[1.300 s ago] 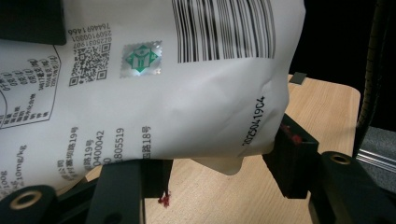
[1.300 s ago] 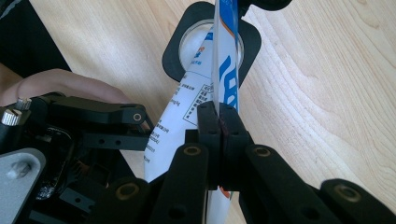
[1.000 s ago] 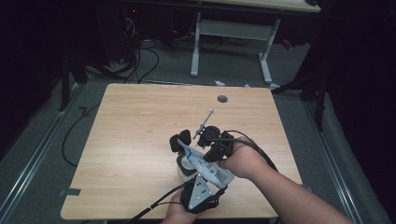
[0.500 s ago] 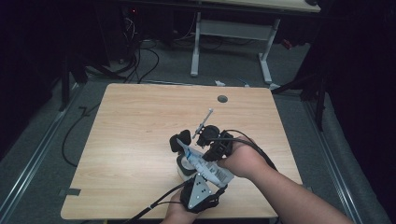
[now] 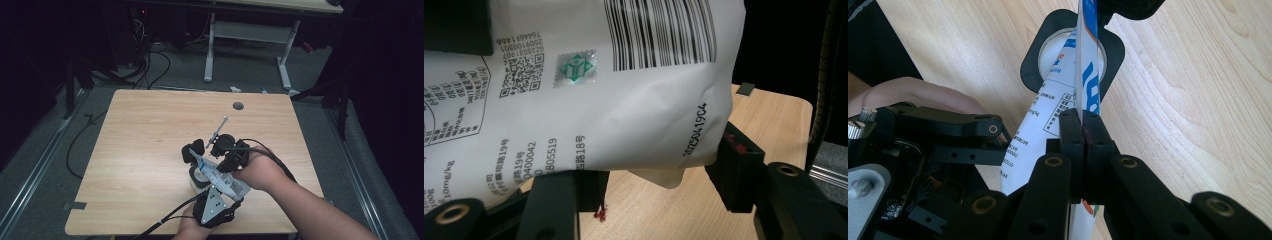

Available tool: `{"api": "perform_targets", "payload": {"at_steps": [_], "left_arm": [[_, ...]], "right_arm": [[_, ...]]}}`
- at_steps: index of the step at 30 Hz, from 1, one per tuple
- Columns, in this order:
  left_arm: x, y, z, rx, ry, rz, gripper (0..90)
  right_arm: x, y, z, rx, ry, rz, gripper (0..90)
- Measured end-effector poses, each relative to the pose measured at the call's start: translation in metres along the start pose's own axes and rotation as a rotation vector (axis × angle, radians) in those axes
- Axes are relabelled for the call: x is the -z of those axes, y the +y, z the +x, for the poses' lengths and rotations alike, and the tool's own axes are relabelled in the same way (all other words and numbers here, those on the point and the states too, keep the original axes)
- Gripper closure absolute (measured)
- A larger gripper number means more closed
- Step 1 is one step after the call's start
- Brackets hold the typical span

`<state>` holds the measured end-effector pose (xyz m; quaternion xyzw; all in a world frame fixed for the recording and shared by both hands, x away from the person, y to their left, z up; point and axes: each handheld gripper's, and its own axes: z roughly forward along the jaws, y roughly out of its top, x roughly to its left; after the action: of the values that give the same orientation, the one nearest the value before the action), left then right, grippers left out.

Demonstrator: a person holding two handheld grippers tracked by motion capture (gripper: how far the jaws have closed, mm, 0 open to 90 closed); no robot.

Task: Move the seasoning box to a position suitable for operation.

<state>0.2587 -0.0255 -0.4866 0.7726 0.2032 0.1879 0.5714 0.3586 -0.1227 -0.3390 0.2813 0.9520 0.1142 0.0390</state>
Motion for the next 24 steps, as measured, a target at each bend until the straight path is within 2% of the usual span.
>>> {"api": "perform_targets", "payload": {"at_steps": [24], "left_arm": [[0.0002,0.0008,-0.0001,0.002,0.004,-0.011,47.9]], "right_arm": [[-0.0002,0.0014,-0.0003,0.001,0.0,0.001,89.8]]}}
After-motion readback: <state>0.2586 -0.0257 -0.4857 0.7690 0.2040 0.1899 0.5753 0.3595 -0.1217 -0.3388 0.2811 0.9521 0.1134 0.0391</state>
